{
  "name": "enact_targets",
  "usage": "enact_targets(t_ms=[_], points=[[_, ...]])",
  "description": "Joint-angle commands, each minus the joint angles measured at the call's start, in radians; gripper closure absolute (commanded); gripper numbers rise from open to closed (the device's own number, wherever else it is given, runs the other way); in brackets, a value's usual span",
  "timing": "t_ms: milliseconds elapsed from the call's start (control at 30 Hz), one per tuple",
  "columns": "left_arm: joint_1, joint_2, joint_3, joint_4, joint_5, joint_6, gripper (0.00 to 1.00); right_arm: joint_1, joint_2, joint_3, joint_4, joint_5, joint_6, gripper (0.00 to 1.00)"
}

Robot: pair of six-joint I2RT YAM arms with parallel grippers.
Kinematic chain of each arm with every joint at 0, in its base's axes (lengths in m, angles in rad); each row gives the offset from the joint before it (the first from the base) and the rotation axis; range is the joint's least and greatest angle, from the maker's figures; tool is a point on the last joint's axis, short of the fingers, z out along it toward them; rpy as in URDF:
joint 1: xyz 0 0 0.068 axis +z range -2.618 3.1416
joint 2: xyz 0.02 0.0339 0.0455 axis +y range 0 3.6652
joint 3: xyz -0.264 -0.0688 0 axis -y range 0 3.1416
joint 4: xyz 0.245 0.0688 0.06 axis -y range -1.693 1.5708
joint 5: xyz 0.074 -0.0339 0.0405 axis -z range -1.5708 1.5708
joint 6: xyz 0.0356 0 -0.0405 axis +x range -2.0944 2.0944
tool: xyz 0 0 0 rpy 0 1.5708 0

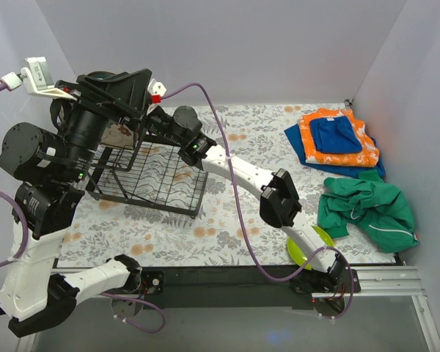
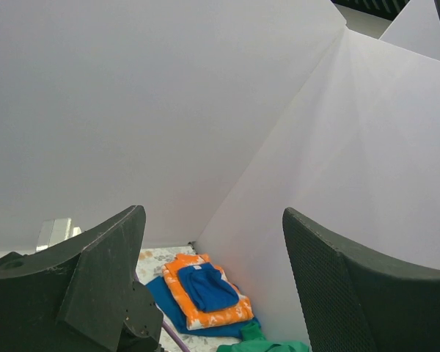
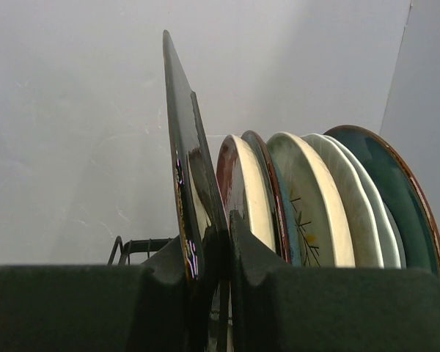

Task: Load the plates into the dish rack
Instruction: Insert the plate into the dish rack

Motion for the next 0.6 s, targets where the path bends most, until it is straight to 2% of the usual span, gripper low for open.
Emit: enact_targets(t_ms=[0, 433, 467, 500, 567], points=[[0.004, -0.013, -0.011, -0.003, -0.019, 0.016, 0.25, 0.005, -0.102, 0.012, 0.252, 0.04, -0.051, 0.99], [0.005, -0.03, -0.022, -0.003, -0.031, 0.032, 0.25, 0.028, -0.125, -0.031, 0.254, 0.065, -0.11, 0.99], [0.005, -0.031, -0.02, -0.004, -0.032, 0.035, 0.25, 0.027, -0.126, -0.037, 0.254, 0.065, -0.108, 0.97], [0.005, -0.031, -0.019, -0.004, -0.032, 0.035, 0.25, 0.027, -0.131, -0.041, 0.255, 0.068, -0.107, 0.84], [0.005, -0.031, -0.019, -0.006, -0.032, 0.036, 0.24, 0.027, -0.137, -0.051, 0.255, 0.068, -0.107, 0.72]])
